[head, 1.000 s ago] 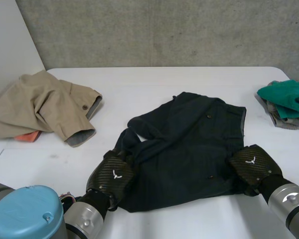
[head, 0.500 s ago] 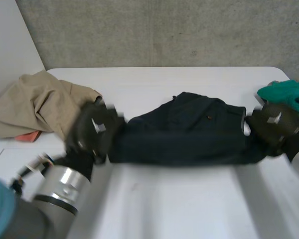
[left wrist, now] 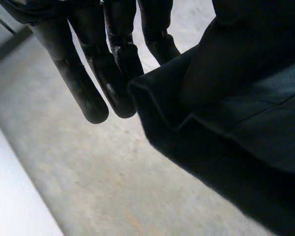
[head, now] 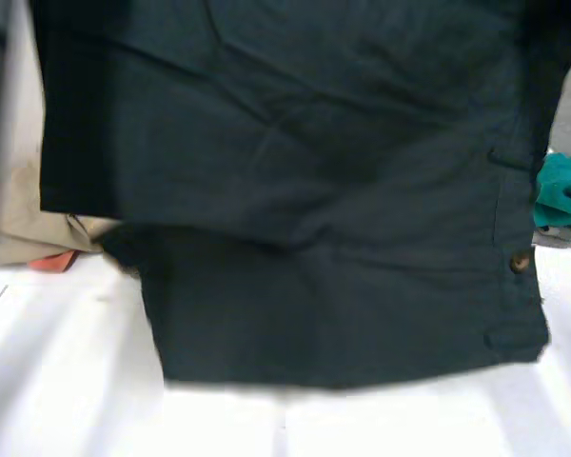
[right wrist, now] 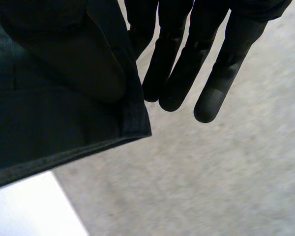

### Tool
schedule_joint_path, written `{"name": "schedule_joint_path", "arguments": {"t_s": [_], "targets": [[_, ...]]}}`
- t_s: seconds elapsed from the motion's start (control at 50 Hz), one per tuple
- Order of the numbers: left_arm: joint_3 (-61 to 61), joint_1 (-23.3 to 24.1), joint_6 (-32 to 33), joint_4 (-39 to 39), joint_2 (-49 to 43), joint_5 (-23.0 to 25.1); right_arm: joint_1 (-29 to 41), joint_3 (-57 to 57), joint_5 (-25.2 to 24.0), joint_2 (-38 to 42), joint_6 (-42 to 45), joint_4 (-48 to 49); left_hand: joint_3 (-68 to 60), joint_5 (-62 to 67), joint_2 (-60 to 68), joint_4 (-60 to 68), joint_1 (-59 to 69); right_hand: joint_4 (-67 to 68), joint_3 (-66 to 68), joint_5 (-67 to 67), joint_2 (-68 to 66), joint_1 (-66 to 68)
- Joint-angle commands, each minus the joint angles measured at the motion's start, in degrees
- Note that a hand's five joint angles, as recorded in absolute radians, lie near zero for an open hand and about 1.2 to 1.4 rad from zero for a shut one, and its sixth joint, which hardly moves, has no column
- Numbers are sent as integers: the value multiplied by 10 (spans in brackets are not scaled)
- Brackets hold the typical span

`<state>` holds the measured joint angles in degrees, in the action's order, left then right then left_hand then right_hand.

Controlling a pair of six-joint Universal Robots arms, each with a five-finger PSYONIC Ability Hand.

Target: Fold the laundry.

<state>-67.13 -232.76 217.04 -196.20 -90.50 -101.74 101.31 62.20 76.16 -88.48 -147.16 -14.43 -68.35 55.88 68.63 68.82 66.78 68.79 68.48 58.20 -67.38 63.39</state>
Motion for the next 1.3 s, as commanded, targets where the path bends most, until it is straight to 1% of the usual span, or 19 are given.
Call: {"name": "schedule_joint_path", "arguments": {"t_s": [0.02,0.18,0.26,0.28,0.3,0.32,0.34,0.38,0.4,0.52,0.64,0.72,0.82,0.88,0.92,1.0,1.04,1.12,1.3], "targets": [[59,-34,3,-13,-187,9,40,1,58,136,4,69,-117,141,114,112,132,112,115,118,-126,166],[188,-53,35,-72,-405,10,54,-15,119,305,4,203,-117,141,114,112,132,112,115,118,-126,166],[303,-53,73,-81,-510,6,64,-35,158,381,2,329,-117,141,114,112,132,112,115,118,-126,166],[346,-53,87,-81,-545,7,65,-37,159,392,1,352,-117,141,114,112,132,4,8,10,-19,58],[364,-53,91,-81,-559,7,66,-37,156,401,2,374,-63,88,61,59,79,-358,-355,-352,344,-304],[382,-53,95,-81,-572,6,69,-39,153,414,5,406,190,-165,-193,-195,-174,-588,-585,-582,574,-534],[395,-54,97,-81,-582,3,71,-41,151,417,5,418,476,-451,-479,-481,-460,-588,-585,-582,574,-534],[415,-53,100,-81,-593,0,72,-42,147,415,-1,422,538,-513,-540,-542,-522,-588,-585,-582,574,-534],[413,-53,99,-80,-591,-1,72,-42,148,410,-2,419,583,-559,-586,-588,-568,-588,-585,-582,574,-534],[328,-32,94,-59,-522,-27,74,-9,132,349,-1,343,583,-559,-586,-588,-568,-588,-585,-582,574,-534],[156,-17,72,-45,-412,-37,65,81,43,257,4,196,571,-547,-574,-576,-556,-588,-585,-582,574,-534],[8,-6,26,-22,-298,-36,45,155,-6,213,10,117,558,-533,-561,-562,-542,-588,-585,-582,574,-534],[-174,34,-64,31,-172,-36,1,271,-45,156,54,84,521,-496,-524,-526,-505,-584,-581,-578,570,-530],[-268,53,-121,63,-115,-32,-29,359,-72,120,108,92,447,-422,-450,-452,-431,-460,-457,-454,446,-406],[-334,65,-160,75,-84,-24,-44,396,-88,106,127,98,326,-302,-329,-331,-311,-355,-352,-350,341,-302],[-401,78,-197,78,-71,4,-73,452,-135,96,140,115,292,-267,-295,-297,-276,-303,-300,-297,289,-249],[-428,78,-204,78,-75,22,-93,481,-175,98,142,138,309,-284,-312,-313,-293,-294,-291,-288,280,-240],[-450,75,-204,74,-104,30,-113,496,-203,103,142,176,408,-383,-411,-413,-392,-299,-296,-293,285,-245],[-447,61,-201,3,-175,28,-122,490,-208,188,146,256,474,-449,-477,-478,-458,-353,-350,-347,339,-299]]}}
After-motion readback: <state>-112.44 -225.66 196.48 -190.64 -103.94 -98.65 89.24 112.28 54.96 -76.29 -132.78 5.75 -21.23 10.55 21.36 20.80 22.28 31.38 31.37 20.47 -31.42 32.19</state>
